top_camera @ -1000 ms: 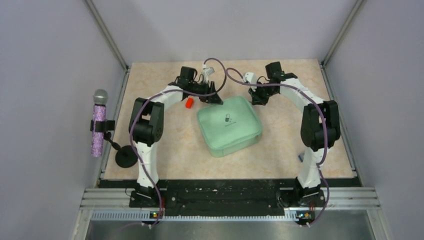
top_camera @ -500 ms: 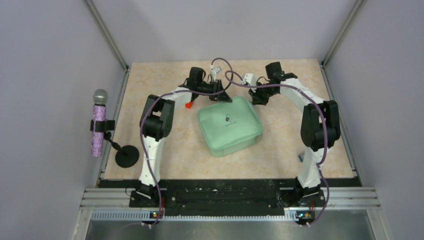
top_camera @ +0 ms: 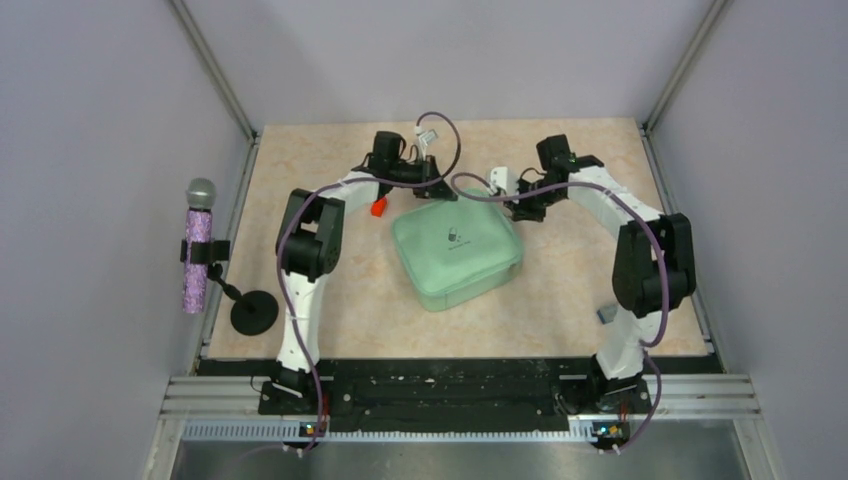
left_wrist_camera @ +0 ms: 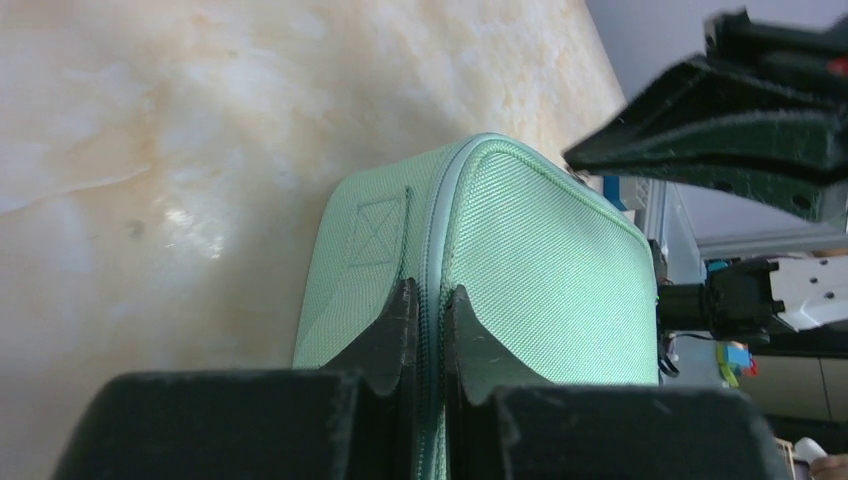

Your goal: Organize the medicine kit

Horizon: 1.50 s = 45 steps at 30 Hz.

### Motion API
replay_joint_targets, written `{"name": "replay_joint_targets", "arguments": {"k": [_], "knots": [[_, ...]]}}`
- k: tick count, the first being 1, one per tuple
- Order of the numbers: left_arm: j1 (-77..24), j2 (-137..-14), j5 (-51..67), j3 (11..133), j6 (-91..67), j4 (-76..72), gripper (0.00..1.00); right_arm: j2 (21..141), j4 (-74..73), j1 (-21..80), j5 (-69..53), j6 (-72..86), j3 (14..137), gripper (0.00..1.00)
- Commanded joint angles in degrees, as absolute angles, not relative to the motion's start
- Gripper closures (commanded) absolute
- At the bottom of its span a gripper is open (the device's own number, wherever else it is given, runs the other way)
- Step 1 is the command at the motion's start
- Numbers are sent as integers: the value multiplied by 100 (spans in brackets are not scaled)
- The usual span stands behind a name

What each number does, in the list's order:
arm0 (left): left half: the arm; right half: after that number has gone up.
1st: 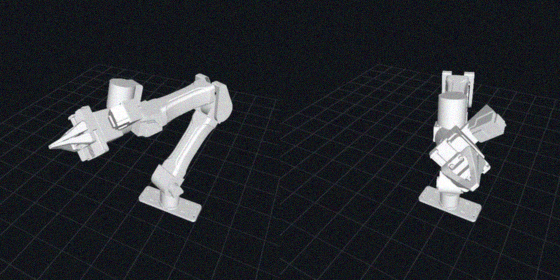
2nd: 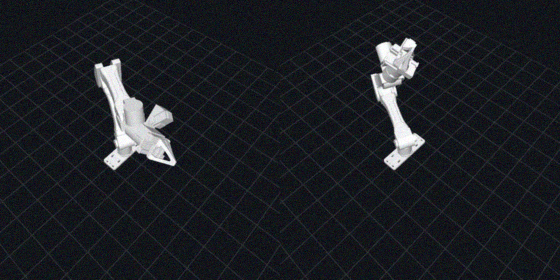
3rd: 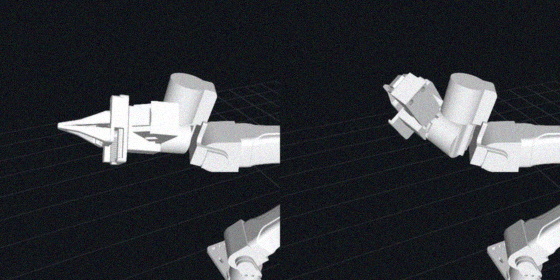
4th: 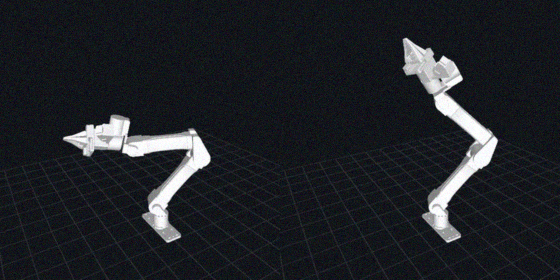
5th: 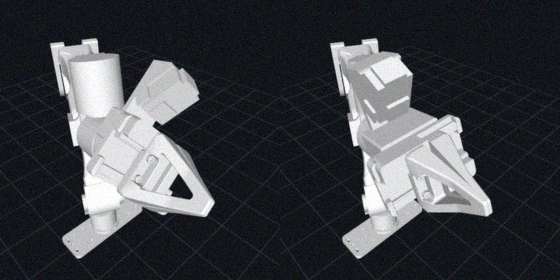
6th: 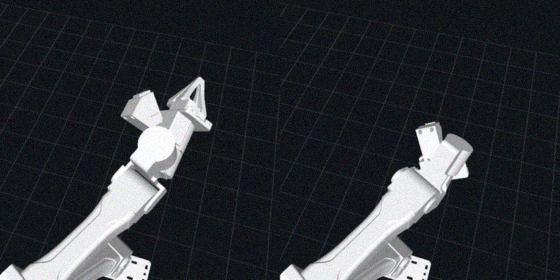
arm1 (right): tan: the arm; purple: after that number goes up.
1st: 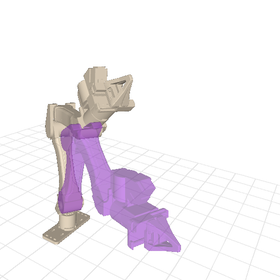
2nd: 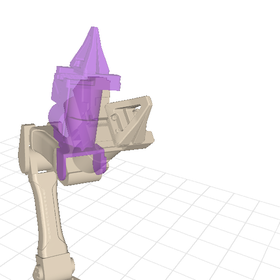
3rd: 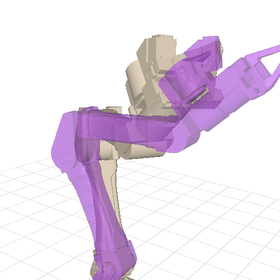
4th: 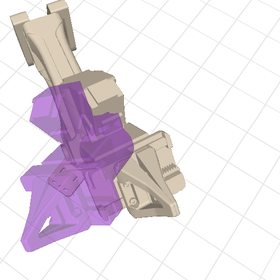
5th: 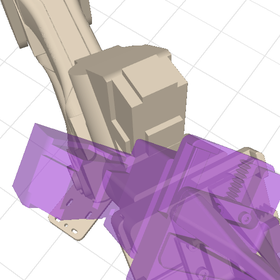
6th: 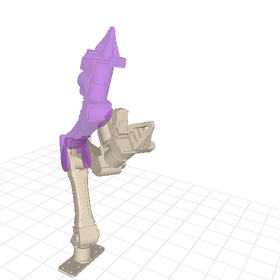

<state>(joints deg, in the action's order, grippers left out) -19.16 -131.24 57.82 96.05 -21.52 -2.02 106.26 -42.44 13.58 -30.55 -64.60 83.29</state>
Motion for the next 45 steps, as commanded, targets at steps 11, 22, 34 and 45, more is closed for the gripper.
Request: {"name": "replay_joint_targets", "arguments": {"k": [11,22,34,45], "knots": [[-1203,-12199,2677,9485,-2813,228,100,9422,-5300,1316,-3175,-6795,6925,100],[-1718,-12160,1731,9398,-3368,286,100,9360,-4980,1770,-3990,-4970,6637,100],[-1841,-12074,2358,10250,-2086,647,57,8847,-4736,832,-4056,-3010,7850,43],[-1163,-11217,2457,11558,-567,1993,1,8922,-3182,710,-735,-119,9390,1]]}}
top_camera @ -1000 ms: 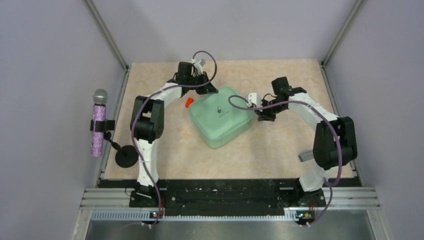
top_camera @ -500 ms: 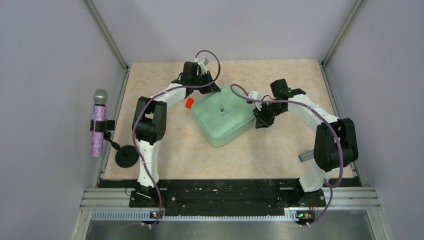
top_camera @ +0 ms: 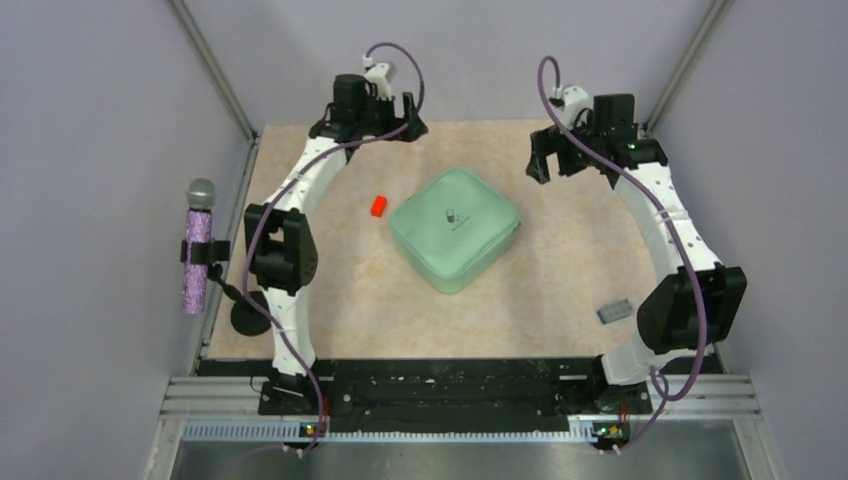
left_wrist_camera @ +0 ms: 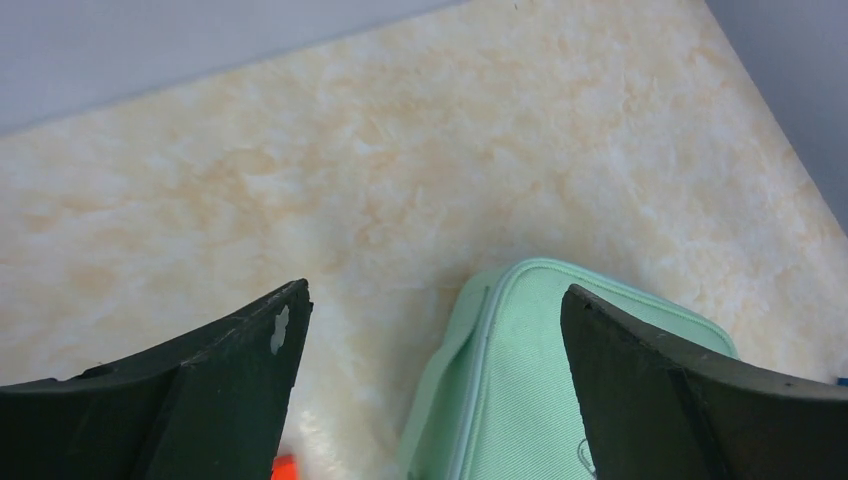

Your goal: Organize the medicine kit

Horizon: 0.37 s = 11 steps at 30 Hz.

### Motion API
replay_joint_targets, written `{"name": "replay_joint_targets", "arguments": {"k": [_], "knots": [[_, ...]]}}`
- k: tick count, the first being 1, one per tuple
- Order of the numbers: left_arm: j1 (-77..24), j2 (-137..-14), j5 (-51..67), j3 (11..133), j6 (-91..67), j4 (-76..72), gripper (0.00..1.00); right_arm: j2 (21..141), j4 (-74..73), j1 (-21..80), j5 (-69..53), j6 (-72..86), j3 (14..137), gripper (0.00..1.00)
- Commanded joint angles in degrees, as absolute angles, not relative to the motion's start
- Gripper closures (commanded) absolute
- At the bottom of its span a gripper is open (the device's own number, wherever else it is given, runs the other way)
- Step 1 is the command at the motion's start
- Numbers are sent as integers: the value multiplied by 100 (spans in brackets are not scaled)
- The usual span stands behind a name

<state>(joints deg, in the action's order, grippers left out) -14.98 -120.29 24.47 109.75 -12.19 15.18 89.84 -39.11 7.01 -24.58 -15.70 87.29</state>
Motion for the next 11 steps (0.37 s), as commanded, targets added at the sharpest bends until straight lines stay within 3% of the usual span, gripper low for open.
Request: {"name": "replay_joint_targets", "arguments": {"k": [1,6,11], "knots": [[-1093,-11083,2481,11581,-471,2108,1,8955,-3100,711,-378,188,9534,1],[-894,-10275,2380,11098,174,2633,1,9069,-2845,718,637,502,10105,1],[-799,-9540,1729,10038,527,2459,1,8986,-2735,720,559,290,10054,1]]}}
